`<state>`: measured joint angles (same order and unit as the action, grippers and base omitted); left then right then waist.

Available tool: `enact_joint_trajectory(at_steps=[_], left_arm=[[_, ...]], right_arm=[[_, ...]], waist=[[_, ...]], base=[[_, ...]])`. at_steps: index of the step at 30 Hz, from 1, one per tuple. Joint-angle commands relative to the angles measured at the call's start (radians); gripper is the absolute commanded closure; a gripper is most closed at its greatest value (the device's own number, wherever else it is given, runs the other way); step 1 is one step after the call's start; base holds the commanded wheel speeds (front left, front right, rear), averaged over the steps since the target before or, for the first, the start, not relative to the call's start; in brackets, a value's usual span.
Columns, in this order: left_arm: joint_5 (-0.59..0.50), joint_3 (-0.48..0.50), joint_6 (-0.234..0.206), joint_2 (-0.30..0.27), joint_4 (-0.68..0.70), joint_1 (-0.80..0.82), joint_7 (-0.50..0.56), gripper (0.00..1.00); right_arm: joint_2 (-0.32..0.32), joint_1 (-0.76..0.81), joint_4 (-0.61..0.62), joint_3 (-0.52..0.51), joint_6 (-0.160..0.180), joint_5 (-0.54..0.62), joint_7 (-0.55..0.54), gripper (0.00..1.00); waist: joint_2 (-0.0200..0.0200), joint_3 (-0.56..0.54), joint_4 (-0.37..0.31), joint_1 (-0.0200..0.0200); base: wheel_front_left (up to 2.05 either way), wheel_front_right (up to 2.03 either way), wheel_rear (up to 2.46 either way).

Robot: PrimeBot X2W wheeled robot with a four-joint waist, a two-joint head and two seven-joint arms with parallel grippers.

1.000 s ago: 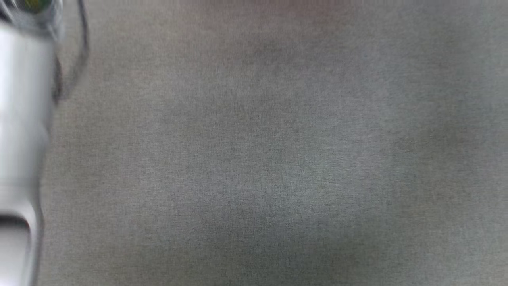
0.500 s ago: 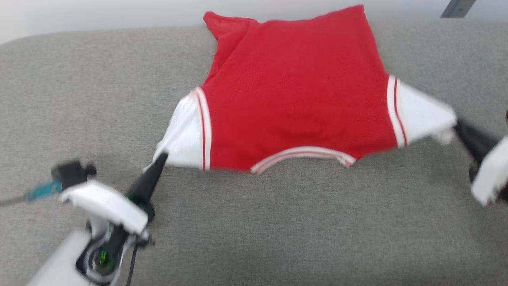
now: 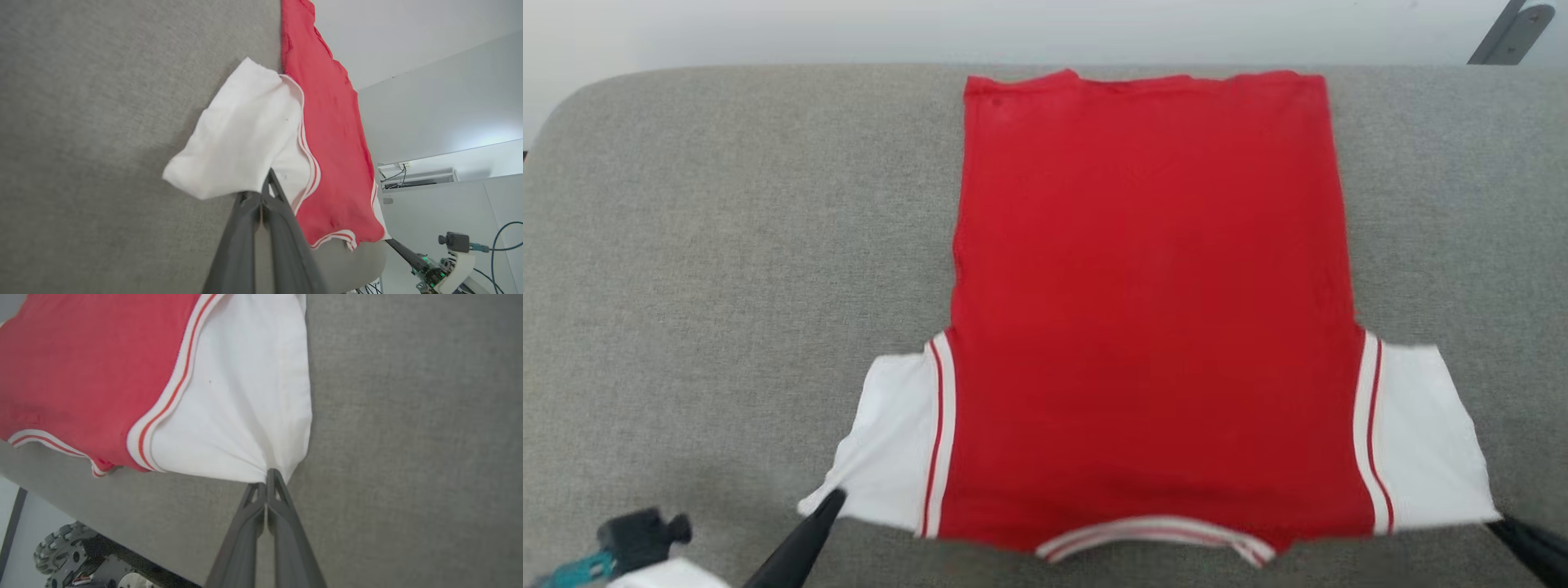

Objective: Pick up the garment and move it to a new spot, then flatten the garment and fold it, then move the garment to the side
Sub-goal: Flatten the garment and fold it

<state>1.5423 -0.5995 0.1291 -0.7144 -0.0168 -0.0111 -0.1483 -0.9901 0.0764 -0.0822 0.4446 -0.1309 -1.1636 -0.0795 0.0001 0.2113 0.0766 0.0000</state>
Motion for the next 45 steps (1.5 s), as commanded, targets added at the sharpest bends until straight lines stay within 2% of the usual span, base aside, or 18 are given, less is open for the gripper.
enact_joint_trajectory(at_steps=[1,5,9,16,21,22,23,24,25,26,28,29,31,37,41,45], left_arm=[[0.000,0.012,0.002,-0.017,0.010,-0.023,-0.016,1.00],[-0.004,0.012,0.002,-0.030,0.056,-0.073,-0.037,1.00],[-0.025,-0.015,-0.015,-0.006,0.059,-0.049,-0.018,1.00],[-0.047,-0.067,-0.023,0.078,-0.024,0.041,0.033,1.00],[-0.058,-0.088,-0.016,0.120,-0.092,0.082,0.046,1.00],[-0.062,-0.089,-0.015,0.125,-0.101,0.088,0.047,1.00],[-0.062,-0.089,-0.015,0.125,-0.101,0.088,0.047,1.00],[-0.066,-0.092,-0.013,0.129,-0.107,0.092,0.047,1.00],[-0.065,-0.092,-0.012,0.134,-0.113,0.095,0.045,1.00],[-0.066,-0.092,-0.011,0.136,-0.117,0.097,0.043,1.00],[-0.070,-0.095,-0.008,0.139,-0.121,0.100,0.043,1.00],[-0.072,-0.097,-0.006,0.142,-0.120,0.103,0.042,1.00],[-0.079,-0.101,-0.006,0.145,-0.115,0.107,0.040,1.00],[-0.101,-0.111,-0.004,0.160,-0.077,0.120,0.028,1.00],[-0.125,-0.128,-0.002,0.179,-0.052,0.152,0.040,1.00],[-0.147,-0.149,0.001,0.212,-0.052,0.198,0.051,1.00]], right_arm=[[-0.014,0.038,0.019,-0.036,0.000,-0.001,-0.008,1.00],[0.010,0.167,0.101,-0.171,0.000,0.032,-0.050,1.00],[0.087,0.211,0.167,-0.283,0.000,0.114,-0.138,1.00],[0.262,0.154,0.192,-0.353,0.000,0.317,-0.348,1.00],[0.360,0.102,0.162,-0.358,0.000,0.413,-0.416,1.00],[0.375,0.096,0.161,-0.359,0.000,0.425,-0.420,0.80],[0.375,0.096,0.161,-0.359,0.000,0.425,-0.420,0.80],[0.382,0.093,0.164,-0.359,0.000,0.435,-0.425,0.71],[0.384,0.089,0.170,-0.364,0.000,0.446,-0.429,0.53],[0.385,0.083,0.177,-0.372,0.000,0.454,-0.429,0.17],[0.375,0.083,0.202,-0.399,0.001,0.469,-0.439,0.17],[0.366,0.087,0.218,-0.414,0.000,0.479,-0.442,0.00],[0.351,0.095,0.265,-0.456,0.000,0.493,-0.460,0.00],[0.238,0.012,0.387,-0.625,0.000,0.462,-0.608,0.00],[0.183,-0.158,0.331,-0.667,0.000,0.433,-0.670,0.00],[0.163,-0.384,0.203,-0.618,0.000,0.457,-0.690,0.00]], waist=[[-0.0001,0.007,0.002,0.0000],[-0.0001,0.020,0.002,0.0000],[-0.0001,0.031,0.003,0.0000],[-0.0001,0.061,0.004,0.0000],[-0.0001,0.076,0.010,0.0000],[-0.0001,0.077,0.012,0.0000],[-0.0001,0.077,0.012,0.0000],[-0.0001,0.078,0.013,0.0000],[-0.0001,0.080,0.015,0.0000],[-0.0001,0.081,0.017,0.0000],[-0.0001,0.080,0.025,0.0000],[-0.0001,0.079,0.029,0.0000],[-0.0001,0.078,0.039,0.0000],[-0.0001,0.093,0.079,0.0000],[-0.0001,0.135,0.120,0.0000],[-0.0001,0.194,0.165,0.0000]], base=[[0.00,0.00,0.00],[0.00,0.00,0.00],[0.00,0.00,0.00],[0.00,0.00,0.00],[0.00,0.00,0.00],[0.00,0.00,0.00],[0.00,0.00,0.00],[0.00,0.00,0.00],[0.00,0.00,0.00],[0.00,0.00,0.00],[0.00,0.00,0.00],[0.00,0.00,0.00],[0.00,0.00,0.00],[0.00,0.00,0.00],[0.00,0.00,0.00],[0.00,0.00,0.00]])
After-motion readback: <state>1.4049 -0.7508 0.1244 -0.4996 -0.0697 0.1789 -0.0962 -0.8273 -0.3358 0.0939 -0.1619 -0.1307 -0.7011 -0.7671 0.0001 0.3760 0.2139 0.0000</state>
